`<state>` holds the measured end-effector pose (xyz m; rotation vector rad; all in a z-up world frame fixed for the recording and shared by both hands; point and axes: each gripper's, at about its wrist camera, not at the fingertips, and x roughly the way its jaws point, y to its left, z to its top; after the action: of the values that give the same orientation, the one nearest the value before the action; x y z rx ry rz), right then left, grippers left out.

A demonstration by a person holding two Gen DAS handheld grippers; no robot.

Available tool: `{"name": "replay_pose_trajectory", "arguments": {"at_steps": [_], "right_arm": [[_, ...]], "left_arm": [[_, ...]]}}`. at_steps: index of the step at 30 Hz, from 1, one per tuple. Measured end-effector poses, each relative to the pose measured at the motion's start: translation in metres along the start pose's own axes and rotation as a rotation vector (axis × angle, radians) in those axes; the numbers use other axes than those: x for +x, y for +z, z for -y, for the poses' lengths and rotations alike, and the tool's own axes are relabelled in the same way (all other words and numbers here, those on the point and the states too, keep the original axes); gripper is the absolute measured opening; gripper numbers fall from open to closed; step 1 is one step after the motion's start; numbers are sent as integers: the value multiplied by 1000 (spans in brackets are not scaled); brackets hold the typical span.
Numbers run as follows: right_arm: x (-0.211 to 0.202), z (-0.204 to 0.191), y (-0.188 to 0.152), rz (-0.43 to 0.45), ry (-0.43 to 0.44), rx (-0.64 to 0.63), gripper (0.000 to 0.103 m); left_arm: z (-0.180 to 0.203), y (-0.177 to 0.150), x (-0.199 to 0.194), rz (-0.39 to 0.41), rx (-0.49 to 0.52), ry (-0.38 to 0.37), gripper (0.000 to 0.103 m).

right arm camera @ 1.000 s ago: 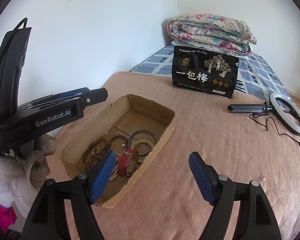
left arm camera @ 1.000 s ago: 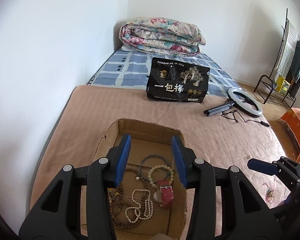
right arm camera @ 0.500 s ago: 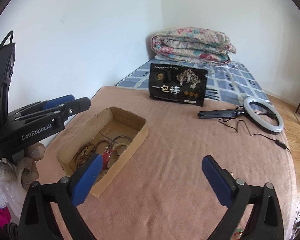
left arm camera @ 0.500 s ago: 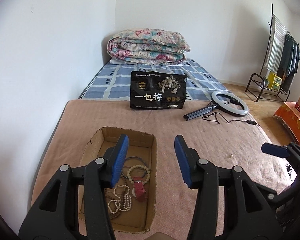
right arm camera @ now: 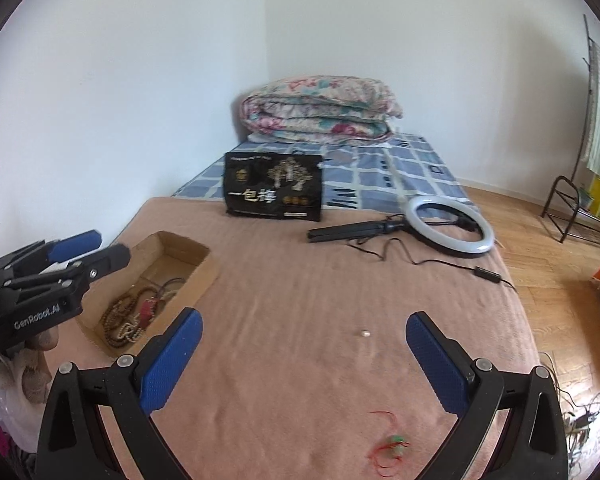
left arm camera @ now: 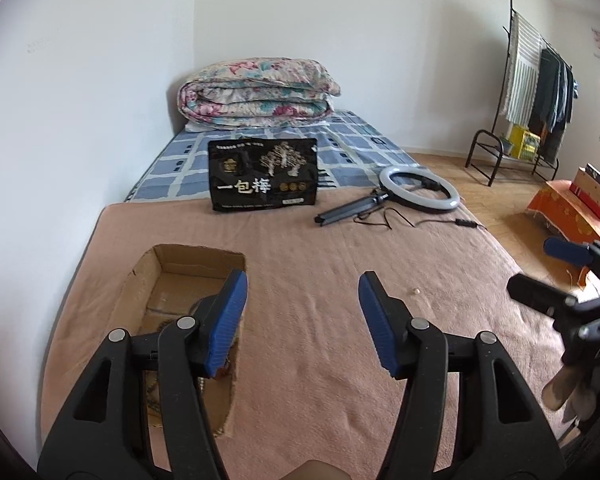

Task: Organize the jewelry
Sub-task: 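Move both open tools back toward the red string with green beads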

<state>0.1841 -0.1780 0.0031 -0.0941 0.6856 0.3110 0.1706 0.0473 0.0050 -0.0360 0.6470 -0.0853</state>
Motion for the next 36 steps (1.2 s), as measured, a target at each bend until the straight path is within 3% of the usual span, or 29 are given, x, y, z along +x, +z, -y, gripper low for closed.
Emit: {"name": "replay_pose_trajectory", "arguments": {"at_steps": [10, 18, 29, 36], "right_arm": [[-14, 67, -22, -4, -123, 28, 103], [-23, 113, -39, -32, -153, 59, 103], [-22, 150, -60, -133, -114, 41, 102], [-22, 155, -73, -190, -74, 44, 96]], "left_arm": [[39, -15, 11, -35, 23, -34, 60], [56, -21, 15, -47, 45, -42, 60], [76, -24, 26, -61, 80, -77, 60], [93, -26, 38, -77, 93, -115, 60]]}}
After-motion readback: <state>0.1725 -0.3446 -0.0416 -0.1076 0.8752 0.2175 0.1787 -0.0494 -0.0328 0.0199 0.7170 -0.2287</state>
